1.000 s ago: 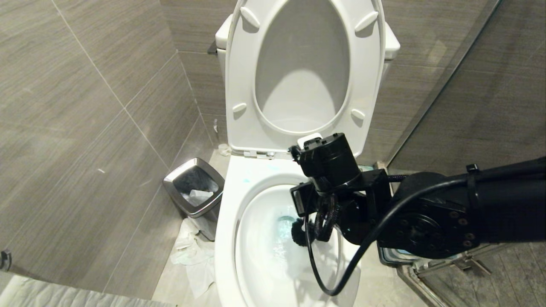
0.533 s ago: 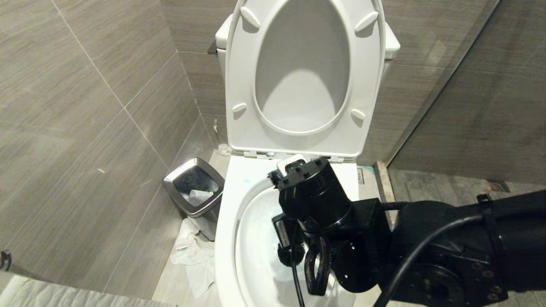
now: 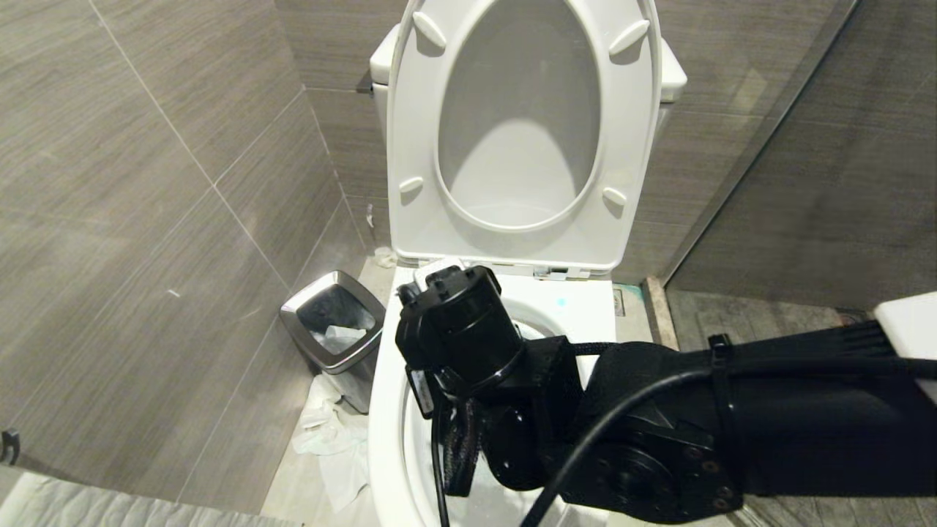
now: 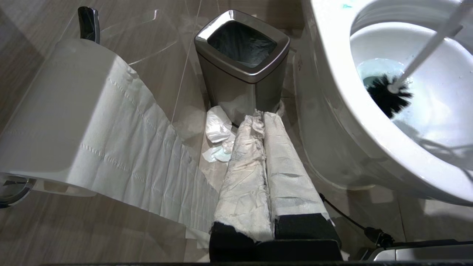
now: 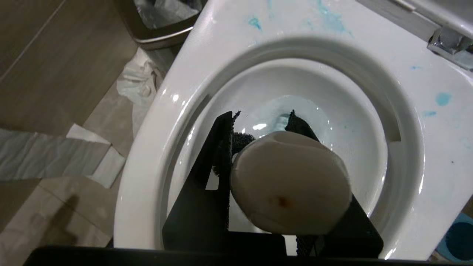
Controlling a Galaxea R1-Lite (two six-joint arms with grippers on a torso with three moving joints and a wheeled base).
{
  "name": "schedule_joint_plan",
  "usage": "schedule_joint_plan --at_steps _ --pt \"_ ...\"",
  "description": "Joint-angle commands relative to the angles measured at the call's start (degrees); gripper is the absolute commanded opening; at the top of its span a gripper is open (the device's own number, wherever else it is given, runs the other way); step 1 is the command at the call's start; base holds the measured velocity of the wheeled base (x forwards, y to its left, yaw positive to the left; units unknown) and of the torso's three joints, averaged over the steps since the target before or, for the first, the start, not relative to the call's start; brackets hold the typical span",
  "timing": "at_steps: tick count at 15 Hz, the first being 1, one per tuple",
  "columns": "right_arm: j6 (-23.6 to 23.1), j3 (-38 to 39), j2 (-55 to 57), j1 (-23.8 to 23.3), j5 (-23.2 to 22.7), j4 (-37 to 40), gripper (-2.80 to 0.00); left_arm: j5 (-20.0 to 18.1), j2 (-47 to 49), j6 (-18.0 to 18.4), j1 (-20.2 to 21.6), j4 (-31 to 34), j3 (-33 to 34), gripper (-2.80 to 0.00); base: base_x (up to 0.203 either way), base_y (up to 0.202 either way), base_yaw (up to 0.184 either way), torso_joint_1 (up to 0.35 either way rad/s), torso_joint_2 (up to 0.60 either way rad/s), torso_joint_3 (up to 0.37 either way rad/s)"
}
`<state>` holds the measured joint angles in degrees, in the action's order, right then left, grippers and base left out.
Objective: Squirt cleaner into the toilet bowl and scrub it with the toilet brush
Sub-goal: Scrub the toilet bowl
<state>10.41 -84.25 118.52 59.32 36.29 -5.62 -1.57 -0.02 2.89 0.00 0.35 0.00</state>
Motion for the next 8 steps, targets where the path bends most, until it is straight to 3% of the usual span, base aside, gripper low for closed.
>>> schedule_joint_plan --at_steps 1,8 --pt "-0.1 -4.0 3.9 -0.9 0.4 0.0 -2.8 0.0 0.0 0.0 0.0 0.0 0.1 -2.8 0.0 0.0 0.0 0.0 0.0 0.0" --pt "-3.8 -11.4 4.6 -9.4 1.0 0.3 -2.8 0.0 0.0 0.0 0.0 0.0 0.1 -2.8 0.0 0.0 0.0 0.0 0.0 0.0"
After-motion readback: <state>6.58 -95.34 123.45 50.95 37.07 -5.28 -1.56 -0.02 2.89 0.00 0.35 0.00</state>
